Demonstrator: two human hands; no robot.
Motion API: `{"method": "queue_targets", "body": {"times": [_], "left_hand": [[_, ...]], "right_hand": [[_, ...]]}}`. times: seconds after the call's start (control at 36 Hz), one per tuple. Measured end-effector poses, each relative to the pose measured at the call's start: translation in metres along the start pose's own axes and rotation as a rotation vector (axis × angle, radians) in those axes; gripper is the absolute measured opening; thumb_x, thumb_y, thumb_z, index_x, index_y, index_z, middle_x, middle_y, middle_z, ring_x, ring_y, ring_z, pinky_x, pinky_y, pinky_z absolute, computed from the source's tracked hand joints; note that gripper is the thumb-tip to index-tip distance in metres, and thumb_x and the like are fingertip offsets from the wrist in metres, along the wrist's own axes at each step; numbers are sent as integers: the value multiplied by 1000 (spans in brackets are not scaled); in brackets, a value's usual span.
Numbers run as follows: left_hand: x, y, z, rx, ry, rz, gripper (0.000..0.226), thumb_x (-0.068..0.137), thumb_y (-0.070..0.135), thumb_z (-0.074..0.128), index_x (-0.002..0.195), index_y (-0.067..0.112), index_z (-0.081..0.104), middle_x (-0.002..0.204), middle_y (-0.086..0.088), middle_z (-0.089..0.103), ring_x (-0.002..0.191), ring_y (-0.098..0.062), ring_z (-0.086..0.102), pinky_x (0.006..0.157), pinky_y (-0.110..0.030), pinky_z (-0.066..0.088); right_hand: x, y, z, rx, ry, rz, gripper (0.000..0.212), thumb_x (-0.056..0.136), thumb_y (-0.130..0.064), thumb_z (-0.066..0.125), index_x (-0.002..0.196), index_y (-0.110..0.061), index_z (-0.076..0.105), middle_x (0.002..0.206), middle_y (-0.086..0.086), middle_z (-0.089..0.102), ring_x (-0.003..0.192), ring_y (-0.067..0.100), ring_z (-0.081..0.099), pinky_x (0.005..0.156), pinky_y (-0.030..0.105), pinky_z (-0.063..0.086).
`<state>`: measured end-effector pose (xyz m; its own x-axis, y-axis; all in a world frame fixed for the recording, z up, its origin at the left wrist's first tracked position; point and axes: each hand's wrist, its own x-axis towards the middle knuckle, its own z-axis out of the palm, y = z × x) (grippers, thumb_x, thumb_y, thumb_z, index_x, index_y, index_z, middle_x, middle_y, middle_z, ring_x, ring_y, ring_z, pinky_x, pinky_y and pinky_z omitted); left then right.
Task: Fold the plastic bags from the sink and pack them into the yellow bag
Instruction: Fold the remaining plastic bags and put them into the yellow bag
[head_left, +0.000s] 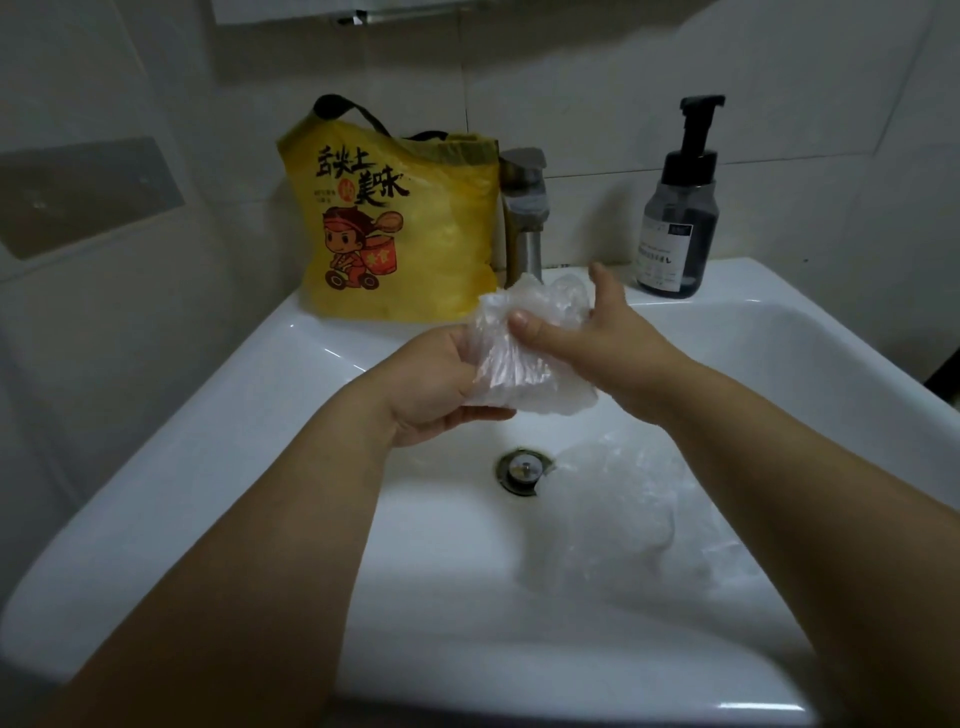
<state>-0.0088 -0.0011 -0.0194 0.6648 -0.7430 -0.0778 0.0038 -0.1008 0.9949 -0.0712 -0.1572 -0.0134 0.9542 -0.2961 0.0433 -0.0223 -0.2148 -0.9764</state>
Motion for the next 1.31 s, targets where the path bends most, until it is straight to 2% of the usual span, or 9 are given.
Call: {"method": "queue_targets", "body": {"times": [0.08, 0.17, 0.25, 0.36, 0.5, 0.67, 0.81, 0.92, 1.31], "left_hand": [[-2, 0, -1, 7, -33, -10, 31, 87, -15, 56, 104, 9, 65, 95, -3, 70, 79, -8, 68, 65, -20, 56], [-4, 4, -5, -64, -70, -14, 30, 84, -10, 57, 106, 10, 63, 97, -4, 69, 83, -10, 69, 71, -26, 59], [-8, 10, -9, -196, -77, -15, 33, 66, 9, 59, 98, 11, 64, 80, 0, 70, 74, -11, 68, 69, -31, 59], [-6, 8, -9, -152, -34, -45, 61, 62, 35, 75, 117, 11, 63, 108, -7, 70, 99, -23, 67, 85, -39, 57], [-1, 4, -2, -9, 135, -7, 48, 79, 27, 71, 117, -1, 63, 119, -24, 65, 113, -38, 59, 105, -49, 40], [9, 7, -10, -195, 403, 95, 35, 97, 17, 55, 126, -3, 55, 119, -20, 65, 103, -29, 65, 95, -40, 51], [11, 6, -6, -318, 402, 117, 32, 97, 14, 54, 123, -5, 54, 114, -20, 67, 98, -27, 67, 87, -34, 56], [11, 8, -9, -360, 394, 103, 6, 95, 7, 55, 89, 8, 56, 80, -6, 62, 69, -12, 59, 55, -19, 52], [-1, 7, -20, -263, 193, 39, 10, 89, -7, 53, 85, -1, 60, 88, -17, 53, 78, -20, 54, 64, -21, 55]], "right_hand": [[2, 1, -1, 166, -117, 79, 132, 41, -51, 89, 149, -18, 21, 135, 12, 51, 105, 29, 65, 82, 44, 58], [2, -2, -2, 170, -64, -34, 97, 52, -37, 85, 136, -12, 41, 119, 9, 63, 94, 23, 69, 77, 38, 59], [2, -3, -4, 16, -12, -94, 104, 60, -36, 84, 146, -19, 29, 122, -4, 54, 99, 18, 63, 82, 35, 56], [-6, -3, 2, -190, -43, -102, 108, 66, -34, 84, 151, -27, 17, 122, -8, 43, 95, 12, 55, 74, 26, 51], [-9, -5, 5, -199, -110, -90, 110, 70, -27, 83, 153, -27, 10, 119, -10, 44, 100, 9, 53, 68, 15, 48], [-5, -8, 3, 421, -148, 161, 124, 54, -33, 81, 153, -24, 7, 139, 14, 46, 118, 38, 55, 83, 47, 56], [-6, -3, 16, 486, -213, 212, 35, 87, -10, 64, 120, -4, 55, 112, 17, 67, 94, 28, 67, 80, 36, 59], [-2, -7, 8, 657, -119, 145, 27, 93, 0, 52, 120, 1, 56, 108, 18, 67, 82, 23, 68, 63, 28, 59], [-3, -14, -20, 470, -224, 97, 26, 89, 14, 47, 109, 5, 60, 95, 17, 68, 76, 22, 68, 65, 26, 60]]}}
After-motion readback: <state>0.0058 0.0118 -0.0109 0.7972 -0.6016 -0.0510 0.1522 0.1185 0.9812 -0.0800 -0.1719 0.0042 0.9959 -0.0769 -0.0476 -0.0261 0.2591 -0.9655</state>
